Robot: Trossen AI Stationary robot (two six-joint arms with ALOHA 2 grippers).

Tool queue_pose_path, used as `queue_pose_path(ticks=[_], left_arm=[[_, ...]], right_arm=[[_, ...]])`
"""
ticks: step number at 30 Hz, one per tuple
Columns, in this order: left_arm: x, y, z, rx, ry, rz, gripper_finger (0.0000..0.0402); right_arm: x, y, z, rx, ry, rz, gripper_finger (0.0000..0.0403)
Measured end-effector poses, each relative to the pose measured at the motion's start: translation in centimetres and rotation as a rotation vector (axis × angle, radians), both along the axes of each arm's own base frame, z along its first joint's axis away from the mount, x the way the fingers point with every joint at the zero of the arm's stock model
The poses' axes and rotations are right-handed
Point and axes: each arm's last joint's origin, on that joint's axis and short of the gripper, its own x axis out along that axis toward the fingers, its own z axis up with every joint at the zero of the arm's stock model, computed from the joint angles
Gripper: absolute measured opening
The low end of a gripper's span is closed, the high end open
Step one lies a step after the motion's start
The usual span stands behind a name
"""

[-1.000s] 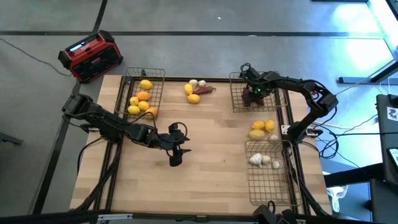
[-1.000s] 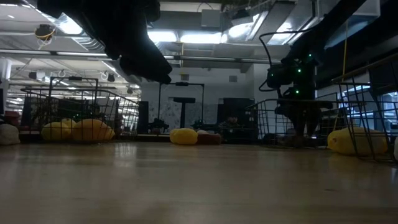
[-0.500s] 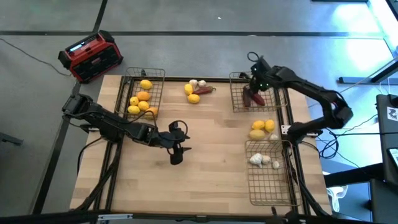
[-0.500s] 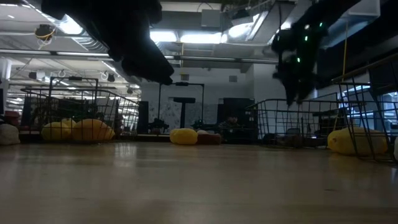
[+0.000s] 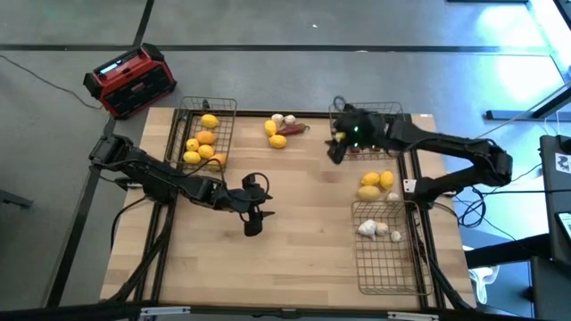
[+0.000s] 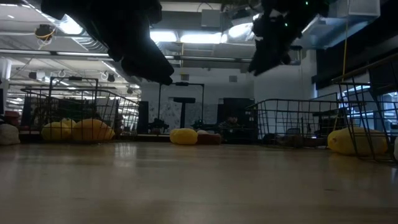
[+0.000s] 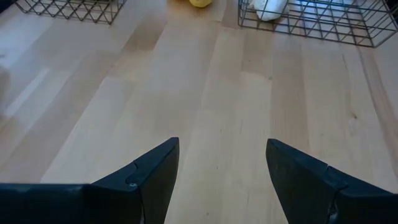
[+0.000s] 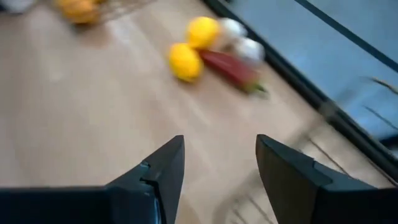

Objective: Sort produce into baskets
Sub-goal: Put the yellow lemon into the top left wire basket

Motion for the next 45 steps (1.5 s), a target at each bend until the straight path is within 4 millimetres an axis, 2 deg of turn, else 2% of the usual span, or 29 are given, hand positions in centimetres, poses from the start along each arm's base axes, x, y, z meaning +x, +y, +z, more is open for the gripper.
queue_pose_path(ticks=[6, 13, 20, 25, 29, 32, 39, 45], left_arm=[[0.1, 0.0, 0.1, 0.022, -0.005, -0.018, 0.0237], [0.5, 0.0, 0.7, 0.048, -0.077, -0.044, 0.0238], [1.3, 2.6, 1.3, -0.035, -0.063, 0.051, 0.0238], [1.4, 5.8, 1.5, -0.088, 0.009, 0.102, 0.0238], [1.4, 8.6, 1.3, -0.147, 0.016, 0.131, 0.0238], [1.4, 10.2, 1.2, -0.127, 0.017, 0.157, 0.0238], [1.1, 11.8, 1.2, -0.068, 0.026, 0.192, 0.0238], [1.0, 12.1, 1.1, -0.122, 0.017, 0.241, 0.0238]], right_arm=[[2.4, 5.1, 0.8, -0.037, -0.118, 0.205, 0.0193], [3.5, 10.6, 0.4, -0.061, -0.134, 0.365, 0.0193], [4.8, 14.8, -0.7, -0.086, -0.166, 0.406, 0.0193], [5.4, 16.0, -1.3, -0.112, -0.174, 0.414, 0.0193], [5.7, 16.0, -1.8, -0.119, -0.156, 0.39, 0.0193], [5.7, 15.9, -2.0, -0.119, -0.144, 0.383, 0.0193], [5.7, 15.9, -2.0, -0.11, -0.147, 0.382, 0.0193], [5.7, 16.0, -2.0, -0.095, -0.145, 0.376, 0.0193]])
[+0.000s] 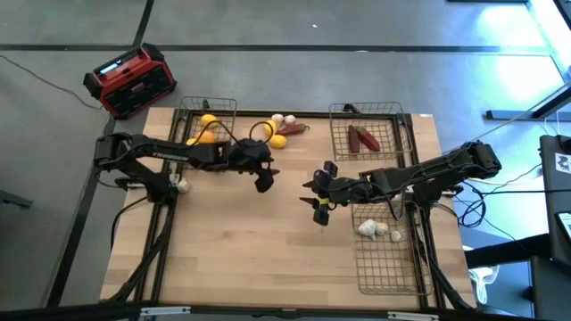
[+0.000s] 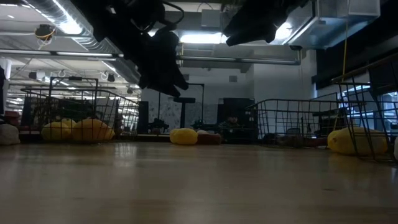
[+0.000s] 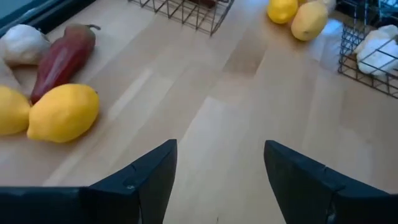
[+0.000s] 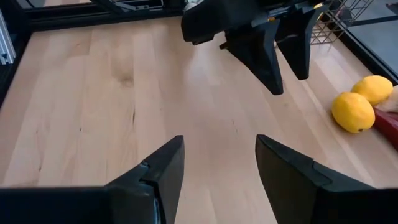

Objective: Sort produce into baskets
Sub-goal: Put the yellow lemon into the top left wire basket

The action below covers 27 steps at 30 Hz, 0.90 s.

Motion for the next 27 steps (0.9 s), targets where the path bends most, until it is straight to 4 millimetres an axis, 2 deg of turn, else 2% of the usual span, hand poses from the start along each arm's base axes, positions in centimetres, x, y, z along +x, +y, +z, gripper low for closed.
queue_pose_path(ticks=[8, 15, 19, 22, 27], left_arm=[[-0.2, 0.6, 0.0, 0.012, 0.011, 0.008, 0.0248], [-0.6, 1.5, -0.3, 0.02, 0.044, 0.03, 0.0346], [-0.8, 1.8, -0.4, 0.098, 0.092, -0.029, 0.0386], [-0.8, 1.7, -0.5, 0.11, 0.112, -0.049, 0.0398], [-0.7, 1.3, -0.5, 0.142, 0.128, -0.09, 0.0395]], right_arm=[[0.0, 0.0, -0.1, 0.001, 0.004, -0.001, 0.0193], [0.0, 0.0, -0.1, -0.004, 0.007, 0.001, 0.0193], [0.0, 0.0, -0.2, -0.01, 0.016, -0.002, 0.0193], [-0.1, -0.1, -0.3, -0.012, 0.028, -0.008, 0.0193], [-0.1, -0.1, -0.3, -0.012, 0.029, -0.008, 0.0193]])
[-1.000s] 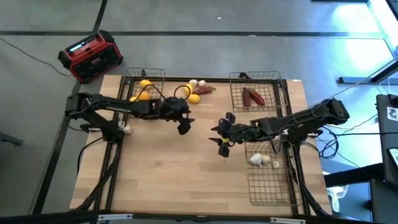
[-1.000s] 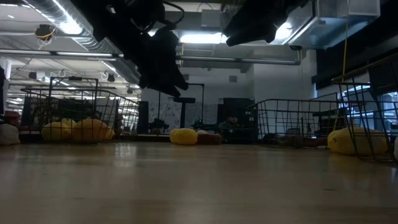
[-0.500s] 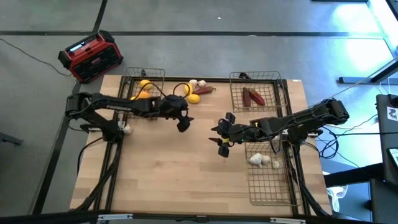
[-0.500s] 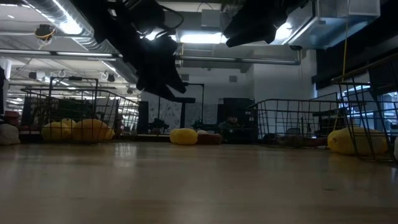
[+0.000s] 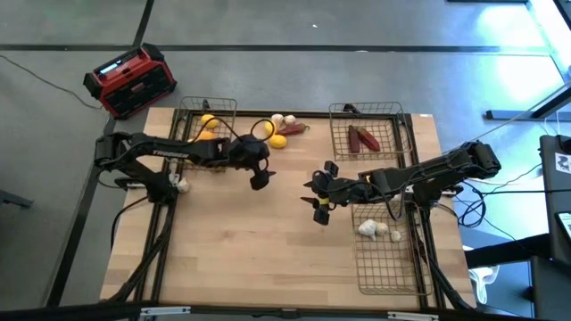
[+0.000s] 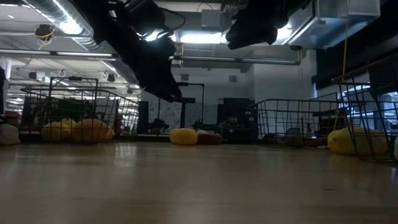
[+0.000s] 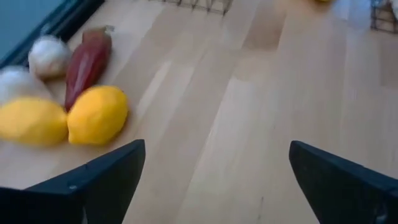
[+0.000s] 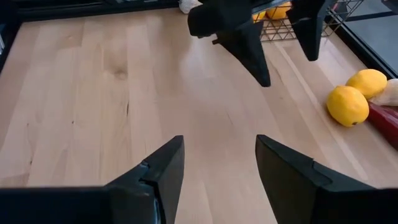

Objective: Sort produce into baskets
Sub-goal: Put the yellow lemon into the top left wire basket

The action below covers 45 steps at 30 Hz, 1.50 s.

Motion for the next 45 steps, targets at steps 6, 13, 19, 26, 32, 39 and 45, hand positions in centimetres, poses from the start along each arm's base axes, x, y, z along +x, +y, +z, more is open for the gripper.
queue_pose_path(ticks=[6, 13, 19, 26, 32, 39, 45], left_arm=[[-0.2, 0.7, 0.0, 0.123, 0.053, -0.022, 0.0396], [-0.6, 3.8, 0.9, 0.136, 0.066, 0.022, 0.038], [0.2, 5.8, 1.0, 0.172, 0.128, 0.0, 0.0369], [2.4, 8.1, 0.1, 0.144, 0.249, -0.048, 0.0363], [3.9, 10.6, -1.8, 0.062, 0.323, -0.057, 0.0363], [4.8, 12.3, -3.4, 0.105, 0.337, -0.075, 0.0363], [5.2, 12.4, -5.0, 0.071, 0.343, -0.132, 0.0363]], right_arm=[[0.0, 0.0, 0.0, -0.001, 0.0, -0.001, 0.0193], [0.0, -0.1, 0.0, -0.029, -0.001, -0.014, 0.0193], [0.0, -0.1, 0.0, -0.041, 0.0, -0.017, 0.0193], [-0.1, -0.2, -0.1, -0.051, 0.014, -0.022, 0.0193], [-0.1, -0.2, -0.2, -0.053, 0.021, -0.023, 0.0193], [-0.1, -0.2, -0.2, -0.053, 0.021, -0.023, 0.0193], [-0.1, -0.2, -0.2, -0.054, 0.022, -0.024, 0.0193]])
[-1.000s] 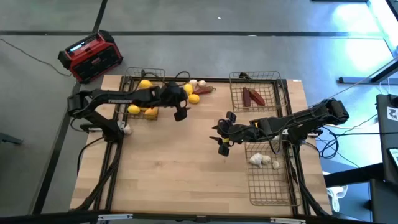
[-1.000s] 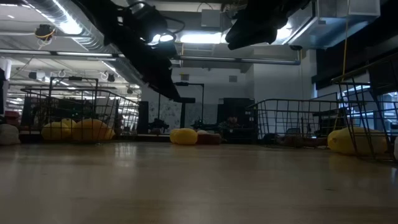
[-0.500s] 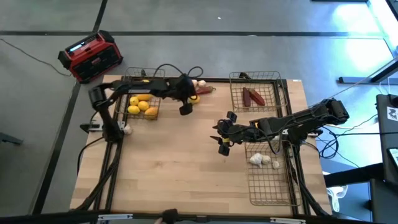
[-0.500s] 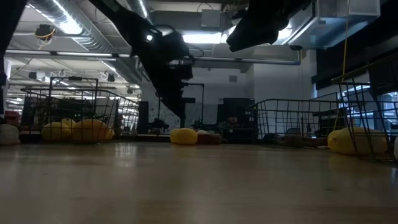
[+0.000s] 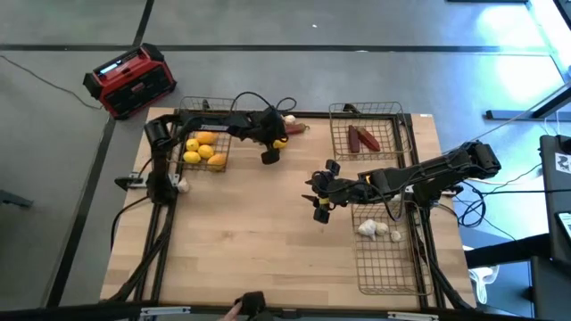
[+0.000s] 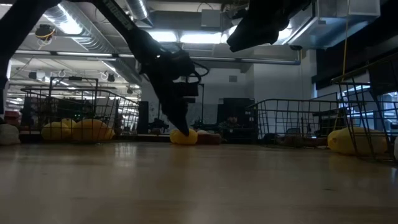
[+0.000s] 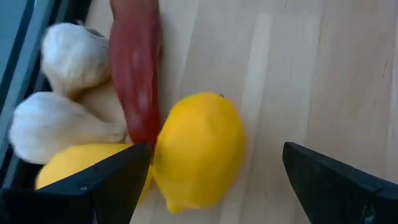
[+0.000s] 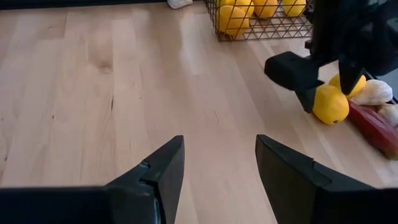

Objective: Sort produce into baskets
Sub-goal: Put the yellow lemon into the top left wire basket

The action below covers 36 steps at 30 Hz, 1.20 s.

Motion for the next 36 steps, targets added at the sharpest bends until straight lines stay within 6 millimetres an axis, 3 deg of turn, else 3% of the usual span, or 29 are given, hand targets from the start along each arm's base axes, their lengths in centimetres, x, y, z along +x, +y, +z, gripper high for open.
queue_pose_path(ticks=[9, 24, 32, 36], left_arm=[[0.4, 0.2, -2.4, -0.035, 0.036, 0.012, 0.0354], [0.8, -0.1, -2.5, -0.03, 0.016, 0.019, 0.0198], [1.2, -1.1, -1.8, -0.015, 0.005, 0.008, 0.02], [1.2, -1.7, -0.2, 0.016, -0.014, 0.011, 0.02]], right_arm=[[0.0, 0.0, 0.0, -0.003, -0.002, -0.005, 0.0193], [0.0, 0.0, 0.0, -0.003, 0.0, -0.005, 0.0193], [-0.1, 0.0, -0.1, -0.007, 0.016, -0.005, 0.0193], [-0.1, 0.0, -0.1, -0.008, 0.017, -0.005, 0.0193]])
